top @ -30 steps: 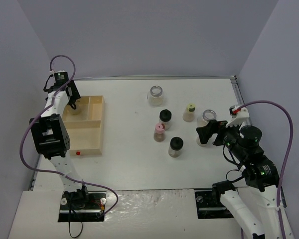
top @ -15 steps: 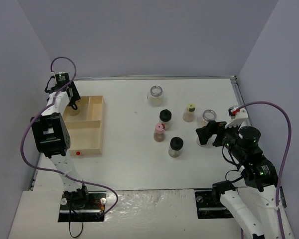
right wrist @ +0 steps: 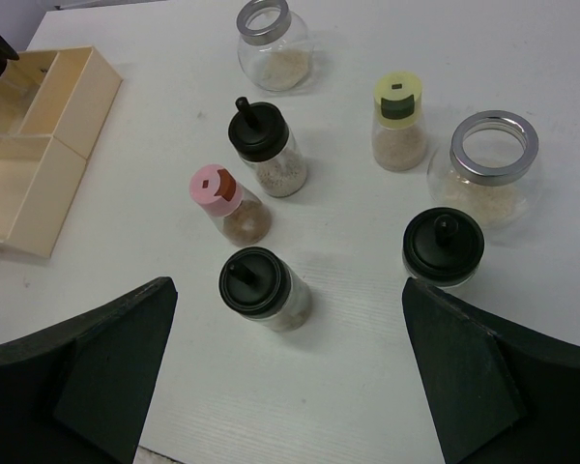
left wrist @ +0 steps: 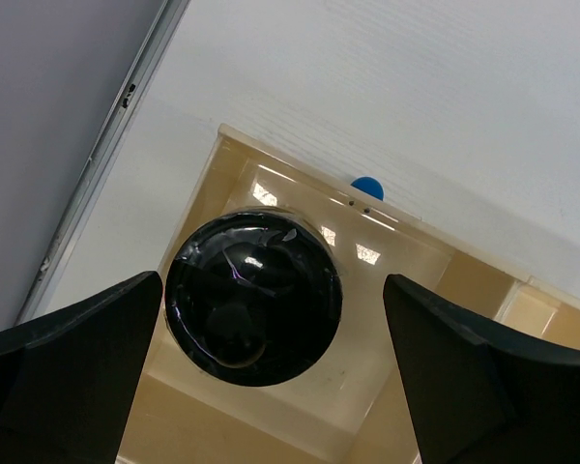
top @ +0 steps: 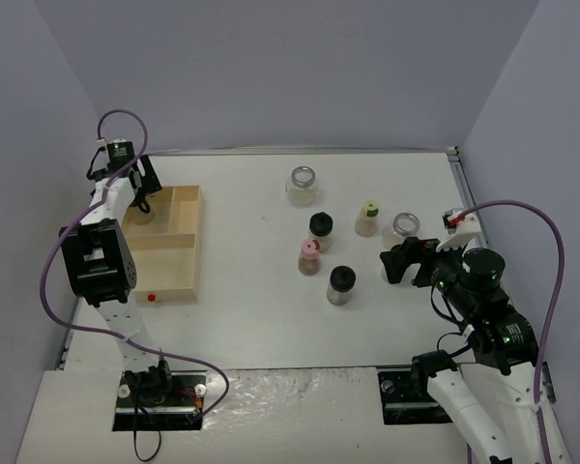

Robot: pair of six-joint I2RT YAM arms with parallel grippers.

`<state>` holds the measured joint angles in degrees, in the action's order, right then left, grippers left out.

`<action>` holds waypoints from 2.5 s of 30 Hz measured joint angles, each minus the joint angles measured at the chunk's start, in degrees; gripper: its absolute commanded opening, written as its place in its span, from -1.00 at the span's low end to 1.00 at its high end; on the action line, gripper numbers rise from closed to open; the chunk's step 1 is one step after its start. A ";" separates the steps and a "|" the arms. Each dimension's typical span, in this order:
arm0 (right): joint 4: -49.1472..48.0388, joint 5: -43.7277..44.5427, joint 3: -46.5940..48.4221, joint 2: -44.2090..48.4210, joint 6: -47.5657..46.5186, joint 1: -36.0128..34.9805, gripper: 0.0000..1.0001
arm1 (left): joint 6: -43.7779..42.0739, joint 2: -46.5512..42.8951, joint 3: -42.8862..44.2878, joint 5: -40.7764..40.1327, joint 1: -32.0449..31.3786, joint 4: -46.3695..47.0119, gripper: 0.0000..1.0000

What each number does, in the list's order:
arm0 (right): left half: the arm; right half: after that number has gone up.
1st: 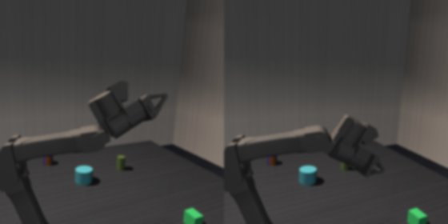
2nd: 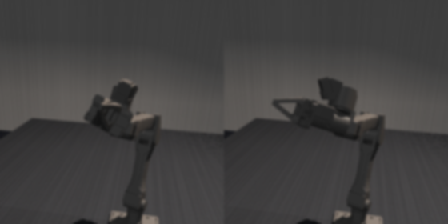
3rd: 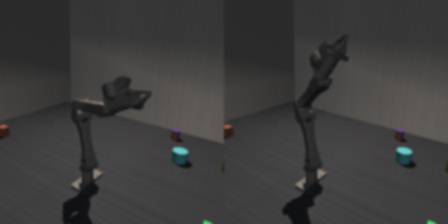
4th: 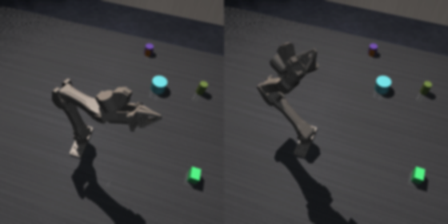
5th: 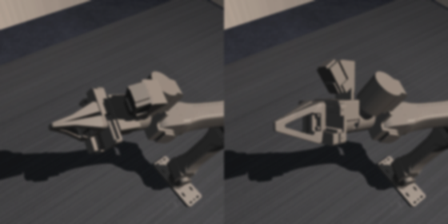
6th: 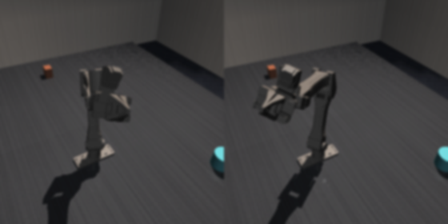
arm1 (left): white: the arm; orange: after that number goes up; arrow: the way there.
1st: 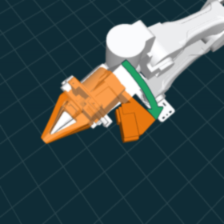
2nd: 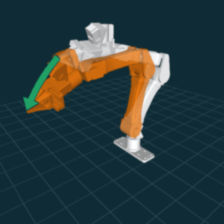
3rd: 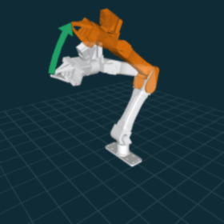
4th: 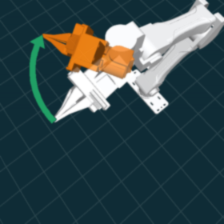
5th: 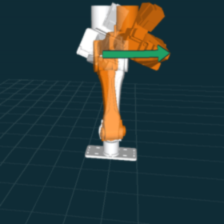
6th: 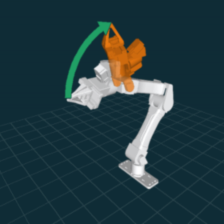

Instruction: Organize the condiment bottles

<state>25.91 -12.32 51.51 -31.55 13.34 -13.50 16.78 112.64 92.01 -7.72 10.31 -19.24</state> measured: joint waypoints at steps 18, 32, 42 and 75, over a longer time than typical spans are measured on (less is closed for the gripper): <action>0.15 1.20 2.63 4.10 0.51 -0.02 1.00 | 3.45 -33.39 -11.01 9.92 -9.94 -5.12 0.94; 1.81 1.62 3.15 6.14 1.36 0.00 1.00 | -0.21 -36.49 -22.28 11.91 -49.76 1.89 0.94; 2.41 1.35 3.51 6.32 2.42 -0.01 1.00 | -8.52 -11.65 -5.68 14.73 -53.66 6.34 0.94; 2.67 1.31 3.89 6.77 3.81 0.00 1.00 | -12.65 7.55 7.53 13.32 -53.75 1.33 -1.00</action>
<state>28.58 -11.00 55.40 -24.79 17.15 -13.50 4.12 120.18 99.54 5.60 -43.44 -17.91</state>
